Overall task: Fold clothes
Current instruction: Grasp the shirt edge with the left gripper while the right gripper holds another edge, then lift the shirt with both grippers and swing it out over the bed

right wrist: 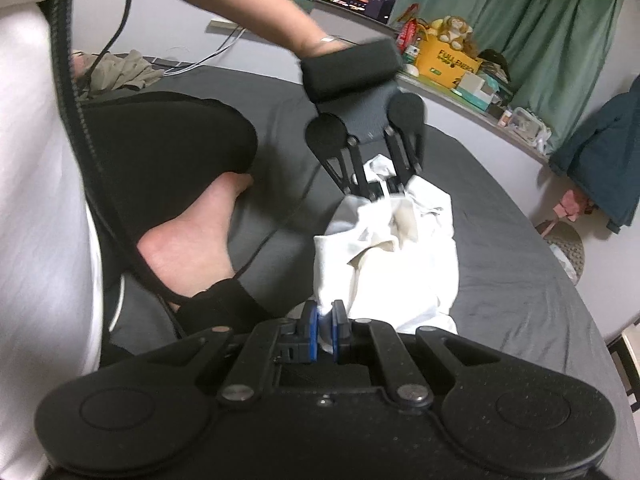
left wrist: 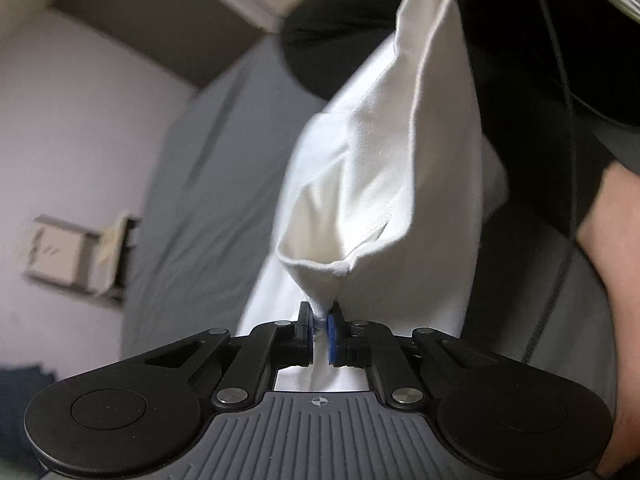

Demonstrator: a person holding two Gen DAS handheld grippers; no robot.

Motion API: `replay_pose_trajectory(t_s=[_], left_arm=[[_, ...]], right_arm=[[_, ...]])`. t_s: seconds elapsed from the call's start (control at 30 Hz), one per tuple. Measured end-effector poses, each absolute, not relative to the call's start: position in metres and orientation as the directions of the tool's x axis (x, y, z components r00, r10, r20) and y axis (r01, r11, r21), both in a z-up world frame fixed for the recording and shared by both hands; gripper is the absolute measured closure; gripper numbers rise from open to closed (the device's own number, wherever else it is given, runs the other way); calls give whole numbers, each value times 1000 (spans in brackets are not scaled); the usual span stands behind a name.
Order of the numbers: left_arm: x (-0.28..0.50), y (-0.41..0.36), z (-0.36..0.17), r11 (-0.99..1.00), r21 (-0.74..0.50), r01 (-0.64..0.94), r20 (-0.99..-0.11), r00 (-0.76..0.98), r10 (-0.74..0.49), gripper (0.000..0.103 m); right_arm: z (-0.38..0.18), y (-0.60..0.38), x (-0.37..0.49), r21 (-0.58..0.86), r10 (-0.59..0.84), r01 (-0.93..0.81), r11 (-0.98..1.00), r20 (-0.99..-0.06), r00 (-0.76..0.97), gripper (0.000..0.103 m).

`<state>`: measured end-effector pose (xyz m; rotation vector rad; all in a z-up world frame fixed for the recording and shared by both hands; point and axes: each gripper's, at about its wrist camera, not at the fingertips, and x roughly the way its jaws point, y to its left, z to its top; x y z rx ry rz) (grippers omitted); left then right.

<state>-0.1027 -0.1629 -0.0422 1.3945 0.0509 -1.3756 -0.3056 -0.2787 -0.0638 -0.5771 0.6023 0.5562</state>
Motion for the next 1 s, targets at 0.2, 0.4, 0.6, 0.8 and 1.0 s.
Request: replay_pose_trajectory(t_s=[0.2,0.4,0.6,0.8,1.0], left_arm=[[-122,-107,-19,-177,704,688,-613,463,-640,97],[-120,-86,22,136,801,583,-412,702,-582,97],[-91,-87,85,394,818,419,-207,854,-477,97],[-68,-97,174,540,828,154,101,905,-413,97],[-102,-101,282,662,730,-170,500,793,-348,97]], right_arm=[[-60,-287,-295,-387,214,-499,776,-582,785,96],[-42,-278,-274,-493,131,-320,809,-380,916,96],[7,-267,-228,-502,47,-92,860,-101,994,96],[89,-263,-199,-505,-23,145,851,240,970,96],[186,-255,-236,-435,-62,406,804,618,784,96]])
